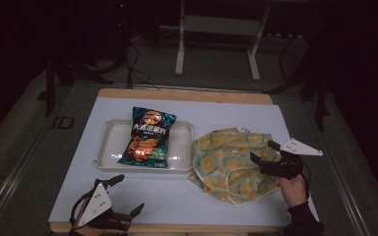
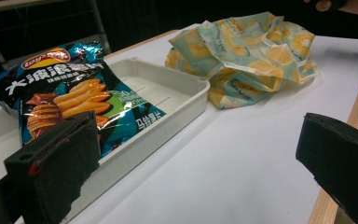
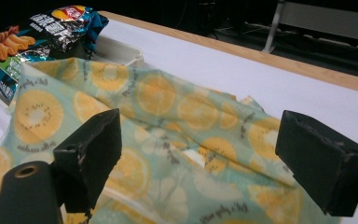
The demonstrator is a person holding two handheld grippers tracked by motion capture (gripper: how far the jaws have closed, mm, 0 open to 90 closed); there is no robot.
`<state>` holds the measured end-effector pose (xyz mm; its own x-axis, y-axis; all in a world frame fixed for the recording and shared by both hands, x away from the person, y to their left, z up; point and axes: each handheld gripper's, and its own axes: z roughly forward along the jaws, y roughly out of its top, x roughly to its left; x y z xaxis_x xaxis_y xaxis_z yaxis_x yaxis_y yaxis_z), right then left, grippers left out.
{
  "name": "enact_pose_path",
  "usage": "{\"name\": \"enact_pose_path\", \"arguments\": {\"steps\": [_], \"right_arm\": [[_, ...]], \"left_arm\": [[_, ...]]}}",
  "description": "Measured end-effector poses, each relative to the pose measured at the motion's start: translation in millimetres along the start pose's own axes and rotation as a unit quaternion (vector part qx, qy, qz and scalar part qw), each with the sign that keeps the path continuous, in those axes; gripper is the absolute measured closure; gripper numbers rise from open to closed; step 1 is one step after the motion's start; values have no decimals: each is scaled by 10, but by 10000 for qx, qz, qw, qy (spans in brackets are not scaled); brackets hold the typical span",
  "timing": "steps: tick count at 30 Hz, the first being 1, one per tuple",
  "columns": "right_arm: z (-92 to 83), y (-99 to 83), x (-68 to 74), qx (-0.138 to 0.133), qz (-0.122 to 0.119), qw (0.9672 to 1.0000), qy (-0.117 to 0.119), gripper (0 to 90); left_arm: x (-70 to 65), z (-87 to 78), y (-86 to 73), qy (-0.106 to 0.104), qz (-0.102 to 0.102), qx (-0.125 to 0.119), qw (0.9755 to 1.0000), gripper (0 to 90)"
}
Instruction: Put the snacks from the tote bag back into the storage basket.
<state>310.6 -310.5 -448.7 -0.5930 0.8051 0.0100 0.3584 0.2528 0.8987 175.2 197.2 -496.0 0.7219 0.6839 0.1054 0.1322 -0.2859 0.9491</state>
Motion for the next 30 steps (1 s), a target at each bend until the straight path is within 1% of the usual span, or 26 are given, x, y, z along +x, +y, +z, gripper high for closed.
{"name": "enact_pose_path", "arguments": {"steps": [2, 4, 6, 8, 10, 14, 16, 18, 19, 21, 23, 25, 30], "right_arm": [[-26, -39, 3, 11, 23, 10000, -24, 143], [-48, -67, 6, -42, -76, 9998, -164, 143], [-70, -87, 3, -9, -108, 9996, -254, 143], [-94, -114, 2, -53, -38, 9997, -255, 143], [-112, -149, 14, -52, -37, 9995, -323, 143], [-156, -205, 26, -109, 65, 9992, -392, 143], [-190, -231, 28, -164, 100, 9990, -401, 143], [-223, -261, 40, -220, 61, 9989, -419, 140], [-242, -281, 53, -293, 62, 9986, -438, 140], [-273, -316, 73, -338, 94, 9981, -499, 140], [-308, -350, 100, -453, 43, 9971, -617, 139], [-333, -373, 115, -521, 72, 9965, -651, 138], [-357, -418, 117, -626, 114, 9958, -652, 139]], "left_arm": [[2, -1, 0, -2, -1, 4, 10000, 2], [4, -1, -1, 3, -13, -8, 10000, 2], [5, -2, -2, 6, -18, -12, 10000, 2], [5, -3, -2, 10, -15, -10, 10000, 2], [5, -3, -2, 10, -18, -15, 10000, 2], [5, -5, -3, 4, -23, -12, 10000, 2], [6, -6, -4, 2, -18, -11, 10000, 2], [10, -6, -5, 9, -21, 0, 10000, 2], [10, -6, -5, 9, -22, -3, 10000, 2], [9, -6, -6, 6, -17, -6, 10000, 2], [10, -6, -7, 7, -6, 4, 10000, 2], [11, -7, -7, 1, -11, 3, 10000, 2], [15, -7, -7, 3, -23, 0, 10000, 2]]}}
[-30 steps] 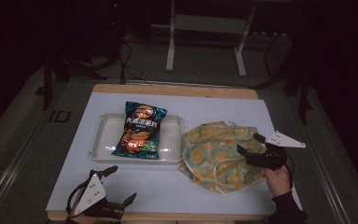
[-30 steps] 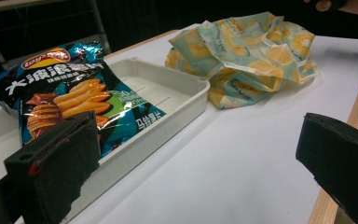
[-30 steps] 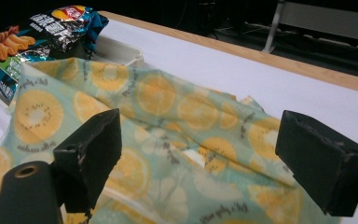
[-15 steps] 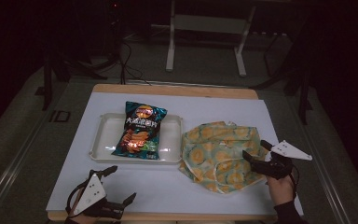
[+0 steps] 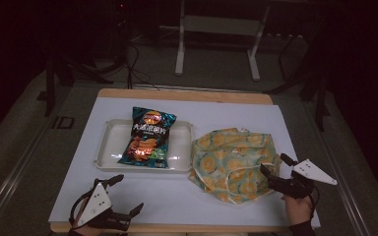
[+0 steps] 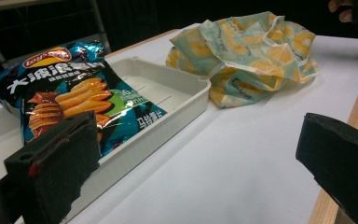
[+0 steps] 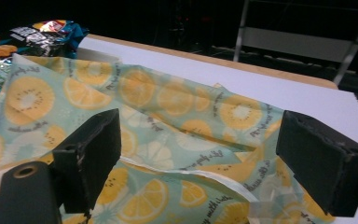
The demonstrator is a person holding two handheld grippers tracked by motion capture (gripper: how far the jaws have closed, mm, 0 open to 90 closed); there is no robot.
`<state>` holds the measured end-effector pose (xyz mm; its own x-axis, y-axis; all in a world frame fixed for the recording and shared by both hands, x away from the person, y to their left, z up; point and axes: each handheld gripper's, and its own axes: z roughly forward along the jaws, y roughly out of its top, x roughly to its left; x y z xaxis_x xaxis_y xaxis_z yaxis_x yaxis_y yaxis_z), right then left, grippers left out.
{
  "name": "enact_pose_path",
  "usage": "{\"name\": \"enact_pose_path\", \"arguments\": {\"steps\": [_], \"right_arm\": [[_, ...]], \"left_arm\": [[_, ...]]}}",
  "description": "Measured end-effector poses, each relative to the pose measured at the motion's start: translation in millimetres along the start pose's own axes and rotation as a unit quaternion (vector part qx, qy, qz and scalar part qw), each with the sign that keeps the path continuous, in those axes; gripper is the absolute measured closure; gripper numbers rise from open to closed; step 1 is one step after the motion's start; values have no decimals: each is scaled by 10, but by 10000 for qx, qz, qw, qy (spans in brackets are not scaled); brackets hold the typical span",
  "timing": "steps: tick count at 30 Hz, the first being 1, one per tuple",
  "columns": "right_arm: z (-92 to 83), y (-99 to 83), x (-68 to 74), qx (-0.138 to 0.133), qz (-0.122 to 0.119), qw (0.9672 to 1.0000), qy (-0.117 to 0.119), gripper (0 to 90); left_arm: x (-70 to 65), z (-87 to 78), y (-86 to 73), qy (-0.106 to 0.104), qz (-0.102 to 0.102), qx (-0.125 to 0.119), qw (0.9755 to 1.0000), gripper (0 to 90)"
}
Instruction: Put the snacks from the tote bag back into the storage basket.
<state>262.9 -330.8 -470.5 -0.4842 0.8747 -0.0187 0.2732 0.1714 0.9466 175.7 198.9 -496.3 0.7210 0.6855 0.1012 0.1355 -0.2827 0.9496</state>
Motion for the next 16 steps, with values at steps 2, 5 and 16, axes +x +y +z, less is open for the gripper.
{"name": "enact_pose_path", "arguments": {"steps": [2, 5, 16], "right_arm": [[7, -8, -1, -17, -27, 10000, -49, 139], [15, -20, -6, -17, -25, 10000, -79, 139], [29, -60, -74, -30, 74, 9999, -137, 140]], "left_arm": [[2, 0, 0, 0, -12, -3, 10000, 2], [5, -3, -3, 5, -2, 21, 10000, 2], [3, -4, -2, 10, 4, 29, 10000, 2]]}}
